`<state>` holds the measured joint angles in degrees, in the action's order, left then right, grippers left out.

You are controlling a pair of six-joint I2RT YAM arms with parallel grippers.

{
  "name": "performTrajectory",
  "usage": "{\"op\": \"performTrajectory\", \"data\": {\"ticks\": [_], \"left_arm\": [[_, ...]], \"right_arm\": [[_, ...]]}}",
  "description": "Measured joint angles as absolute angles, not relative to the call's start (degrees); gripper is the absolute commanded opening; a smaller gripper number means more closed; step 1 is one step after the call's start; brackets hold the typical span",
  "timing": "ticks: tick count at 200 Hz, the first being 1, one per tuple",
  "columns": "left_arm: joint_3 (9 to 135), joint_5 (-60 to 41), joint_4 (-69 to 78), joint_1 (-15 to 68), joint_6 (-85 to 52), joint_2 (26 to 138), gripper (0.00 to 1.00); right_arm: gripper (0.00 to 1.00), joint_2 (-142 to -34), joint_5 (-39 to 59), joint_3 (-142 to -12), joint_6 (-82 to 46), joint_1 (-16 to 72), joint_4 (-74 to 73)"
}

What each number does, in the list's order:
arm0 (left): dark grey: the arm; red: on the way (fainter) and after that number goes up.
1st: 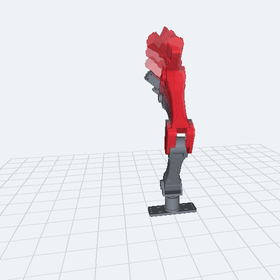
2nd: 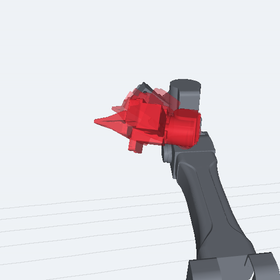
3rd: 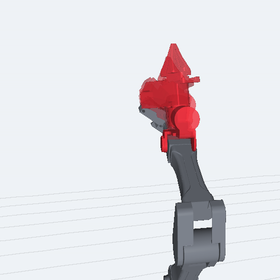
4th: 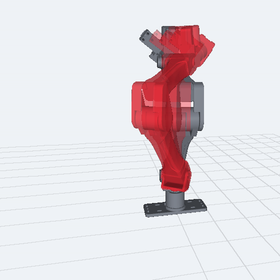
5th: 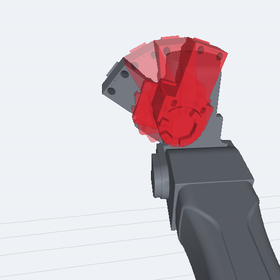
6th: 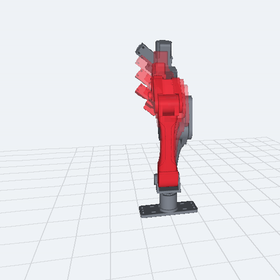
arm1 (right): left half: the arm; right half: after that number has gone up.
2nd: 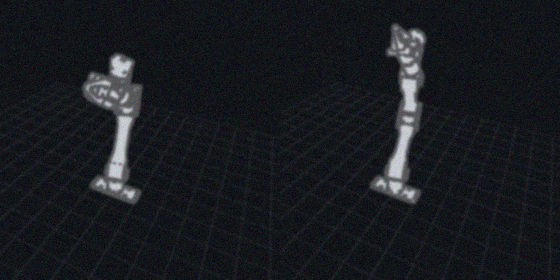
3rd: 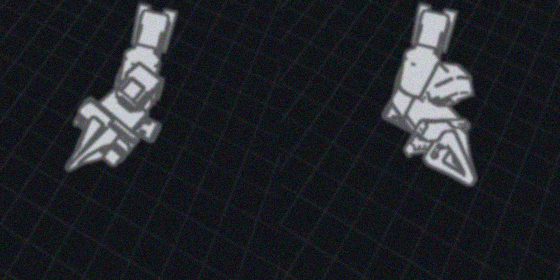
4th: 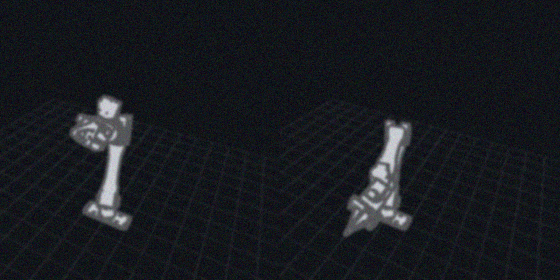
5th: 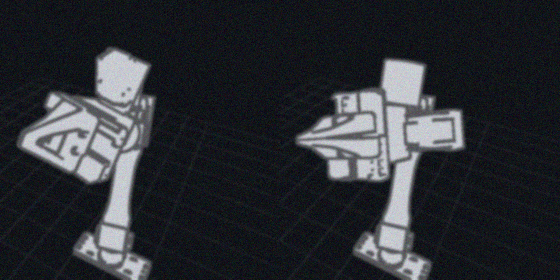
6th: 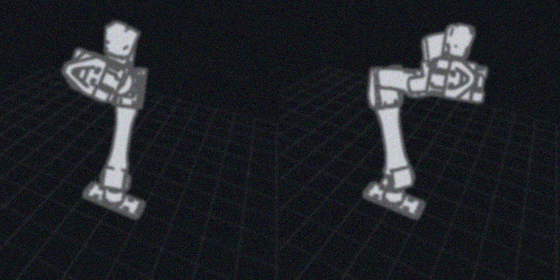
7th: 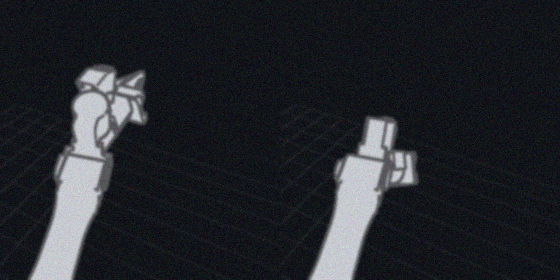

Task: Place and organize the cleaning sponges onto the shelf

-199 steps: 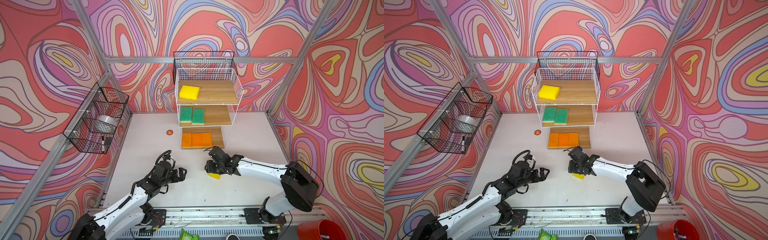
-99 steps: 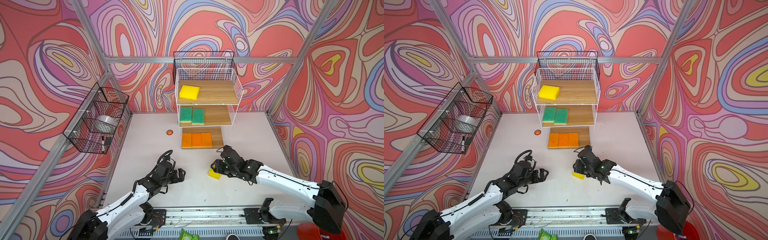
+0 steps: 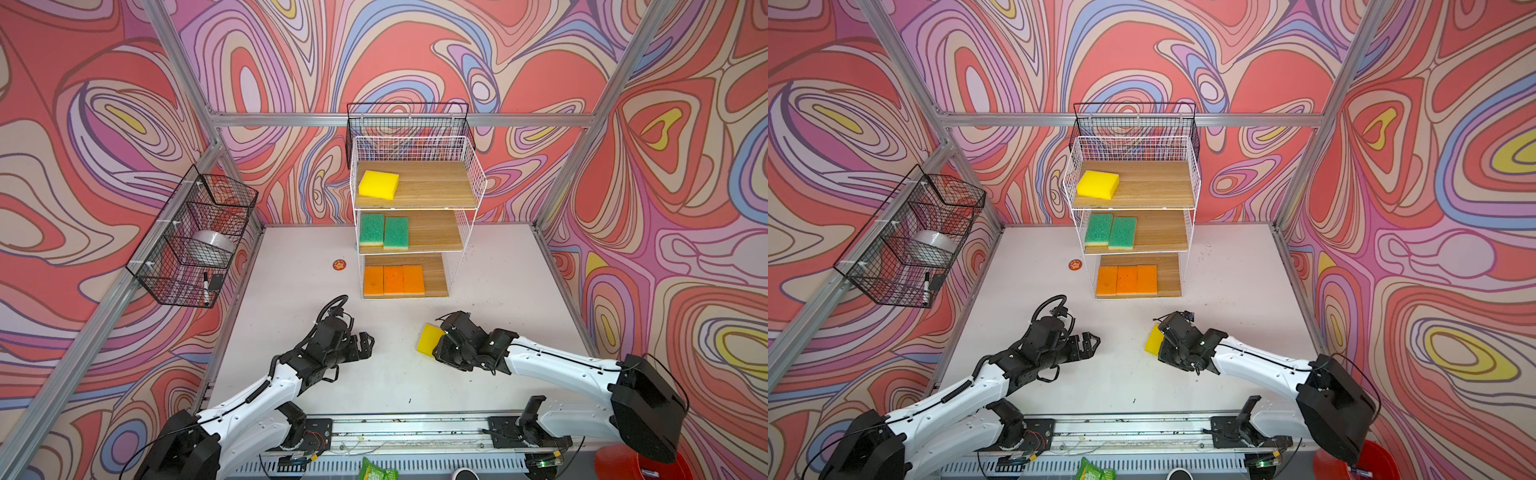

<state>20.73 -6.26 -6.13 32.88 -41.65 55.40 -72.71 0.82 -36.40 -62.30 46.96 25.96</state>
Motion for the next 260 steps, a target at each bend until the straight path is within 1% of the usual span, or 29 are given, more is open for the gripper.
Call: {"op": "performTrajectory", "data": {"ticks": [14,59,104,116,122,130,141,145,178,211,260], "left_arm": [[20.7,-6.3,-6.1,32.9,-41.6,55.4,0.97],[20.7,-6.4,-6.2,32.9,-41.6,54.9,0.97],[20.7,-6.4,-6.3,32.9,-41.6,54.1,0.97],[20.7,-6.4,-6.3,32.9,-41.6,53.5,0.97],[20.7,-6.4,-6.4,32.9,-41.6,53.3,0.97],[20.7,-6.4,-6.6,32.9,-41.6,53.0,0.97],[20.7,-6.4,-7.0,32.9,-41.6,52.7,0.97],[20.7,-6.4,-7.2,32.9,-41.6,52.6,0.97],[21.0,-6.4,-8.9,32.9,-41.6,52.4,0.97],[23.4,-6.4,-12.0,32.9,-41.1,51.8,0.97],[32.6,-4.3,-21.0,32.9,-38.7,47.1,0.97]], "right_arm": [[0.45,-73.5,0.8,-36.4,-62.4,47.0,25.5],[0.38,-74.0,0.3,-36.4,-62.4,47.0,23.6],[0.28,-77.6,0.3,-36.4,-62.2,47.0,22.2],[0.22,-78.5,0.4,-36.4,-62.1,47.0,21.8],[0.18,-78.7,0.5,-36.4,-61.9,47.0,21.7],[0.09,-78.7,0.5,-36.4,-62.0,47.0,21.6],[0.01,-78.7,0.6,-36.6,-61.0,47.0,21.8],[0.00,-78.7,0.6,-36.7,-60.9,47.0,21.9],[0.00,-77.1,-0.1,-39.0,-57.7,47.0,25.0],[0.00,-73.8,-0.5,-44.9,-51.1,47.0,29.3],[0.00,-71.2,-0.2,-53.4,-40.4,47.0,36.2]]}}
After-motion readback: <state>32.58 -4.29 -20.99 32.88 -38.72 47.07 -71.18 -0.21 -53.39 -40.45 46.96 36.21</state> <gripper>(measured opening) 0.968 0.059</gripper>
